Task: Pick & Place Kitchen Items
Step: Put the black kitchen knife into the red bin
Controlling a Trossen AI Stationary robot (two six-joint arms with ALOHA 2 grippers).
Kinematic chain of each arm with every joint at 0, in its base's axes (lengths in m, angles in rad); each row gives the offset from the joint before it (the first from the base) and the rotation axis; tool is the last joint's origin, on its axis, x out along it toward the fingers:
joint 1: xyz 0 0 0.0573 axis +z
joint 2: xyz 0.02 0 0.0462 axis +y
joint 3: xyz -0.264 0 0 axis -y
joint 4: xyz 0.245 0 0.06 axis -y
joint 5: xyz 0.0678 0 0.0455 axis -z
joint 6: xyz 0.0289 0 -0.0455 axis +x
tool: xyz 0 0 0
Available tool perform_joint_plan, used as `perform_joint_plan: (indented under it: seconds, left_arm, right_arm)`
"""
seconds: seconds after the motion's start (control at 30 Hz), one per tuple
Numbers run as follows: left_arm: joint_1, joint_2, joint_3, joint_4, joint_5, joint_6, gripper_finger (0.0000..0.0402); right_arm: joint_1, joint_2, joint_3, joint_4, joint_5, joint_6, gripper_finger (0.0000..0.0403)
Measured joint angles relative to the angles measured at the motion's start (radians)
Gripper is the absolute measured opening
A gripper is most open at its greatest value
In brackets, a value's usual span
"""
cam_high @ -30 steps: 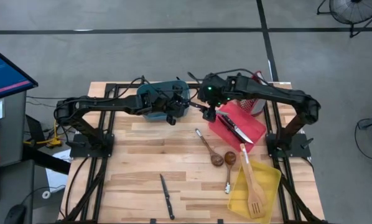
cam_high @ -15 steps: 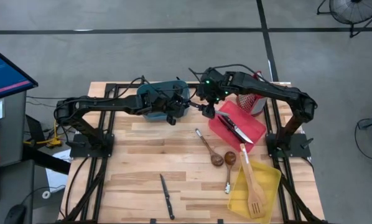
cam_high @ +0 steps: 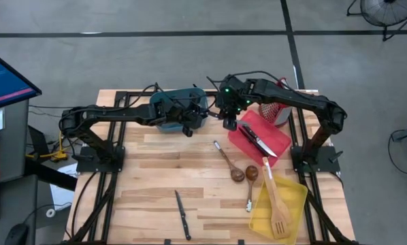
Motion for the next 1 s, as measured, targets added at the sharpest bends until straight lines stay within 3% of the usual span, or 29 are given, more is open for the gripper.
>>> perform_joint_plan:
  seconds: [0.13,0.6,1.0]
  left_arm:
    - [0.000,0.000,0.000,0.008,0.000,0.000,0.0059]
    - [0.000,0.000,0.000,0.022,-0.001,0.000,0.0061]
    - [0.002,-0.004,0.000,0.029,-0.116,-0.054,0.0140]
  right_arm:
    - [-0.004,0.000,0.000,-0.005,-0.014,0.000,0.0069]
    - [-0.013,0.000,0.000,-0.019,-0.023,-0.029,0.0061]
    - [-0.034,-0.060,0.000,-0.054,-0.022,-0.011,0.0061]
